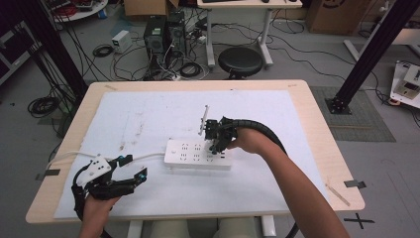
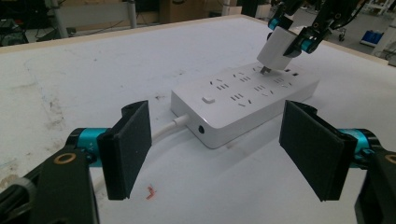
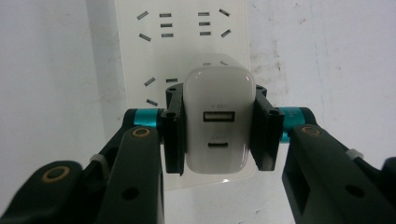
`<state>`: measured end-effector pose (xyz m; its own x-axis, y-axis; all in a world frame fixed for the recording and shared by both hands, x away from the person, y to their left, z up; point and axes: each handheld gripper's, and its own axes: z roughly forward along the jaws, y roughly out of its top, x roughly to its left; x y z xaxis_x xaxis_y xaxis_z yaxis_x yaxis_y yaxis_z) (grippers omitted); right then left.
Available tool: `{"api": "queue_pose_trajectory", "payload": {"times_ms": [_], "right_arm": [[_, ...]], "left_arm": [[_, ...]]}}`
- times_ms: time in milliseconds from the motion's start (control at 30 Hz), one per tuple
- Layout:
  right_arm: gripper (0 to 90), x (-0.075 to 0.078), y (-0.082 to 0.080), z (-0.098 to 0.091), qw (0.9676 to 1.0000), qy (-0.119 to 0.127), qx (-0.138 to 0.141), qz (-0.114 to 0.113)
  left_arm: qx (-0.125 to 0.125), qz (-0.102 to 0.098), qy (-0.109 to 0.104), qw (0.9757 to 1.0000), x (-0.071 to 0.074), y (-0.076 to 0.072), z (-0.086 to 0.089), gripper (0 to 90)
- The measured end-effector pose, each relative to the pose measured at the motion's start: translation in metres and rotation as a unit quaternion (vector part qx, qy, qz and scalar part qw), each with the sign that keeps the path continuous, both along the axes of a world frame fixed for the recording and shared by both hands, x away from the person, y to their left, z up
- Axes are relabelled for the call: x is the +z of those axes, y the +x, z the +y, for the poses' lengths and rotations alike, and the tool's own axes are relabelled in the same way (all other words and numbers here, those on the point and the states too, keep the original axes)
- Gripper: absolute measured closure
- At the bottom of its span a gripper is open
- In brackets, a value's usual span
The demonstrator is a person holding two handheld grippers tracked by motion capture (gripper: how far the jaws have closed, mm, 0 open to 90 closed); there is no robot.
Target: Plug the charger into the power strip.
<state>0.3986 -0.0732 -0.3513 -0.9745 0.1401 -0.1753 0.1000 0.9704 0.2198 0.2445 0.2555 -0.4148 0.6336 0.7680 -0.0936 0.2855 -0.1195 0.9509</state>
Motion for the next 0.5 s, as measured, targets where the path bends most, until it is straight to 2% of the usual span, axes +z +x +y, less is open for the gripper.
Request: {"api": "queue_pose_trajectory", "payload": {"times_ms": [100, 400, 433, 500], "right_arm": [[63.8, 0.0, 0.002, 0.0, 1.0, 0.001, 0.0, 0.007], [63.9, 0.002, 0.007, 0.008, 0.9997, -0.017, 0.01, 0.017], [64.0, 0.003, 0.009, 0.013, 0.9992, -0.031, 0.015, 0.019], [64.0, 0.003, 0.008, 0.017, 0.9989, -0.039, 0.017, 0.02]], "left_arm": [[-0.002, -0.001, 0.0, 1.0, 0.0, 0.001, 0.0, 25.2], [-0.004, 0.0, -0.002, 1.0, -0.001, 0.003, -0.002, 25.2], [-0.004, -0.001, -0.003, 1.0, -0.002, 0.003, -0.003, 25.2], [-0.005, 0.0, -0.003, 1.0, -0.002, 0.003, -0.003, 25.2]]}}
